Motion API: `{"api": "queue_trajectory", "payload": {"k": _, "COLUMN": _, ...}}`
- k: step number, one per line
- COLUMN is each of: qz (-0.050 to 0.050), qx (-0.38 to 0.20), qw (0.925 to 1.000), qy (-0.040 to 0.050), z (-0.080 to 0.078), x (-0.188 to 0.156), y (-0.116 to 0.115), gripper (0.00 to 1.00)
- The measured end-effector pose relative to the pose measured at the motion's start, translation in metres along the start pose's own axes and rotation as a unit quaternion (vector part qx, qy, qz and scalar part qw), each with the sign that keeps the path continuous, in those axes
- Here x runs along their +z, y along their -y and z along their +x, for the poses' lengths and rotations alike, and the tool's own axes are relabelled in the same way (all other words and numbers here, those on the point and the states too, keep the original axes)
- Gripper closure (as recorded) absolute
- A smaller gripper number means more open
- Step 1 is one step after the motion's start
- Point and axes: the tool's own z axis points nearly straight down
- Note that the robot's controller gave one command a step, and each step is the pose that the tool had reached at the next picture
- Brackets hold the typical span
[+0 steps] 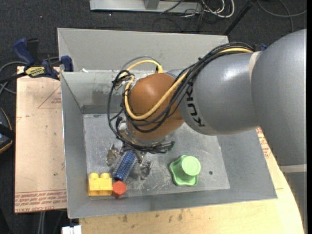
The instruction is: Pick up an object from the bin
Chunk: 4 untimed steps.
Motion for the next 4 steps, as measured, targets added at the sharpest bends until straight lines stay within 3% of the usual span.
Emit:
{"api": "queue_trajectory", "payload": {"k": 1, "qz": 0.001, "qx": -0.120, "qw": 0.9928, "qy": -0.0001, "z": -0.0093, "x": 0.0247, "y": 0.0011, "gripper": 0.00}}
{"api": "queue_trajectory", "payload": {"k": 2, "qz": 0.000, "qx": -0.117, "qw": 0.9931, "qy": 0.0001, "z": -0.0108, "x": 0.0224, "y": 0.0019, "gripper": 0.00}}
{"api": "queue_trajectory", "payload": {"k": 3, "qz": 0.001, "qx": -0.117, "qw": 0.9931, "qy": 0.0010, "z": -0.0118, "x": 0.0205, "y": 0.0027, "gripper": 1.00}}
{"api": "queue_trajectory", "payload": {"k": 4, "qz": 0.000, "qx": -0.115, "qw": 0.9934, "qy": 0.0002, "z": -0.0126, "x": 0.0153, "y": 0.0030, "gripper": 1.00}}
